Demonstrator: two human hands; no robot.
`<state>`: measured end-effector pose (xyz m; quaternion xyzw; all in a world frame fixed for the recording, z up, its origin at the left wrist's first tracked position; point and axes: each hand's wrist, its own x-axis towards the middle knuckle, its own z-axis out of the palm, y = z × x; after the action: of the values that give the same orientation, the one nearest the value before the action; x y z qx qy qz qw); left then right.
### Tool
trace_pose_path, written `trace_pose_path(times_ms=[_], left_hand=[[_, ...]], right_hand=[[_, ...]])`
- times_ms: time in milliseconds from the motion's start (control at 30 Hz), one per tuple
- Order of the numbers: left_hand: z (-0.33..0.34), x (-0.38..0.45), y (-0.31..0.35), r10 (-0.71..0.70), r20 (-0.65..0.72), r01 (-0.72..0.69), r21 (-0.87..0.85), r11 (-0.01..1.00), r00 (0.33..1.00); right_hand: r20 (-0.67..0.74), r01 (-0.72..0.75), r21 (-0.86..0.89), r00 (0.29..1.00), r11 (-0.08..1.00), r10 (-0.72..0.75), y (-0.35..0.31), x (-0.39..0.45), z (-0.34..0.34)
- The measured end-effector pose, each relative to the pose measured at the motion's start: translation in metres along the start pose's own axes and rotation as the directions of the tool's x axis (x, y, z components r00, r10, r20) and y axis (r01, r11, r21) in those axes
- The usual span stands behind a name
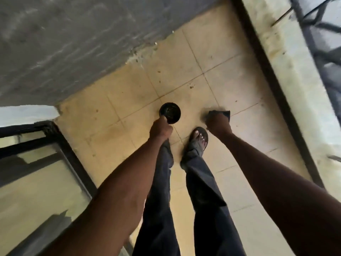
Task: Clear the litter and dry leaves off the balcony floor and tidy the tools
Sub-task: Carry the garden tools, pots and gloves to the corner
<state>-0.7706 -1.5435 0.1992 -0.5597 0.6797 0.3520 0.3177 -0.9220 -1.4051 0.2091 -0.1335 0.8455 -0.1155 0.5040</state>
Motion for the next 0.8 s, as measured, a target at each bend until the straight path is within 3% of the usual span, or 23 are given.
trace_pose_path(times_ms=[67,167,300,400,500,567,633,667,733,800], left_hand=[[0.025,0.066,-0.003,-0.004,-0.066,0.006,0.041,0.999,0.998],[0.051,0.147,-0.014,-0.097,-0.163,0.104,0.034,0.994,0.982],[0.077,0.219,-0.038,-0.262,-0.092,0.249,-0.134,0.959,0.961],[0.092,0.238,-0.045,-0.172,-0.118,0.171,-0.026,0.985,0.978],[0.106,0.229,-0.032,-0.117,-0.176,0.095,-0.131,0.987,0.977],[0.117,0.213,-0.014,-0.143,-0.102,0.101,-0.336,0.936,0.984],[0.125,0.197,0.007,-0.15,-0.043,0.112,-0.478,0.871,0.988],[0.131,0.193,0.015,-0.141,-0.04,0.103,-0.496,0.862,0.989],[0.14,0.19,0.029,-0.107,-0.048,0.068,-0.504,0.861,0.993],[0.149,0.191,0.042,-0.066,-0.057,0.029,-0.493,0.869,0.996]], right_hand=[[-0.046,-0.071,0.061,0.996,0.996,0.074,0.014,0.05,0.029],[-0.103,-0.036,0.157,0.993,0.987,0.053,0.029,0.101,0.074],[-0.094,-0.056,0.272,0.992,0.961,0.085,0.046,0.139,0.129],[-0.125,-0.091,0.366,0.981,0.926,0.146,0.054,0.14,0.143],[-0.247,-0.16,0.484,0.918,0.86,0.31,0.072,0.134,0.142],[-0.251,-0.228,0.698,0.809,0.679,0.531,0.091,0.133,0.134],[-0.073,-0.256,0.912,0.665,0.319,0.743,0.114,0.133,0.121],[0.072,-0.253,0.96,0.627,0.116,0.775,0.124,0.133,0.114],[0.354,-0.22,0.935,0.618,-0.278,0.702,0.141,0.136,0.1],[0.526,-0.156,0.815,0.604,-0.558,0.599,0.155,0.144,0.089]])
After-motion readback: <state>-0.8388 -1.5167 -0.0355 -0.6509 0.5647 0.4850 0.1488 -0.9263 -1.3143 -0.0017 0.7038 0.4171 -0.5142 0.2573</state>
